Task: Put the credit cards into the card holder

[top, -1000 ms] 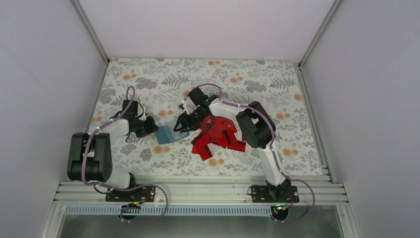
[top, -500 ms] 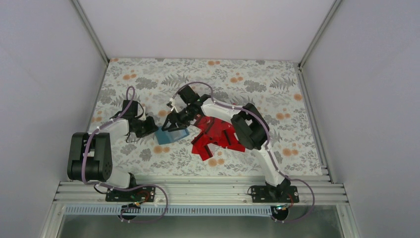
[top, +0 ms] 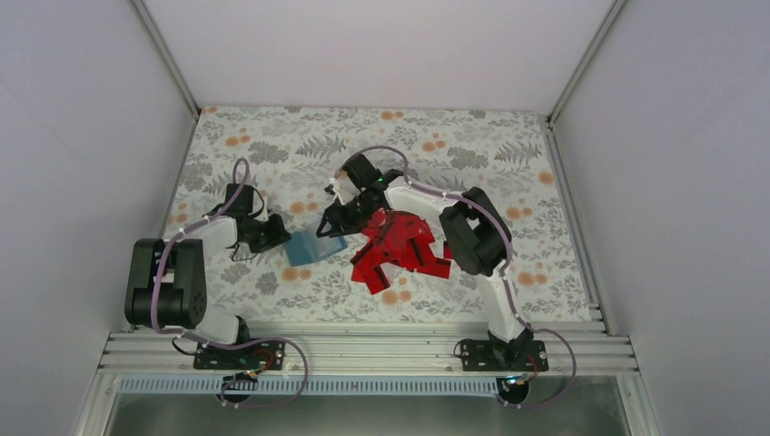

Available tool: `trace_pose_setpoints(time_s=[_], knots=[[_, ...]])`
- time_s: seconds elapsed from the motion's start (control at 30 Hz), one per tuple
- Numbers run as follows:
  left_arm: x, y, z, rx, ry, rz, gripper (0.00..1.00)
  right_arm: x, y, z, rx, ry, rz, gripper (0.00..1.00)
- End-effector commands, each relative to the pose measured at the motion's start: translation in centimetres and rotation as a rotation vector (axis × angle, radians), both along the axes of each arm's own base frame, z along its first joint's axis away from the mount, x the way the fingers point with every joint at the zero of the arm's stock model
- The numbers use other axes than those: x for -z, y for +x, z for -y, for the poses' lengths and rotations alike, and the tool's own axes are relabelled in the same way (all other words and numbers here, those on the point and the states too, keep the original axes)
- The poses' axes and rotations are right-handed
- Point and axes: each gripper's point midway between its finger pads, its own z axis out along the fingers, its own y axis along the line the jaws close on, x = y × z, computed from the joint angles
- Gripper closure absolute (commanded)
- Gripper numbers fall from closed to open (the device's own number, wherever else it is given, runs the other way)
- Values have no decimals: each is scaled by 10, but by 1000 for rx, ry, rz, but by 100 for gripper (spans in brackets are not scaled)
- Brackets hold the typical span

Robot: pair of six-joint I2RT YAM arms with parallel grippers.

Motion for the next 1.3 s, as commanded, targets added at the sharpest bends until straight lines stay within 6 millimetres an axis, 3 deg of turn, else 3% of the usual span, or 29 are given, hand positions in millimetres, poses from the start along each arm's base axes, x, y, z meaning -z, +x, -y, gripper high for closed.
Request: trace_pose_setpoints(time_s=[0.0, 0.4, 0.87, 1.27], knots=[[2, 2, -1, 14, 6, -2, 98, -8, 4, 12, 0, -3, 46, 49], [0, 1, -1, 14, 5, 4, 98, 12, -8, 5, -24, 19, -17, 50], [0, 1, 0, 16, 1, 4, 98, 31, -8, 1, -12, -11, -42, 51], [2, 2, 3, 23, -15, 6, 98, 20, -30, -26, -119, 161, -145, 50]])
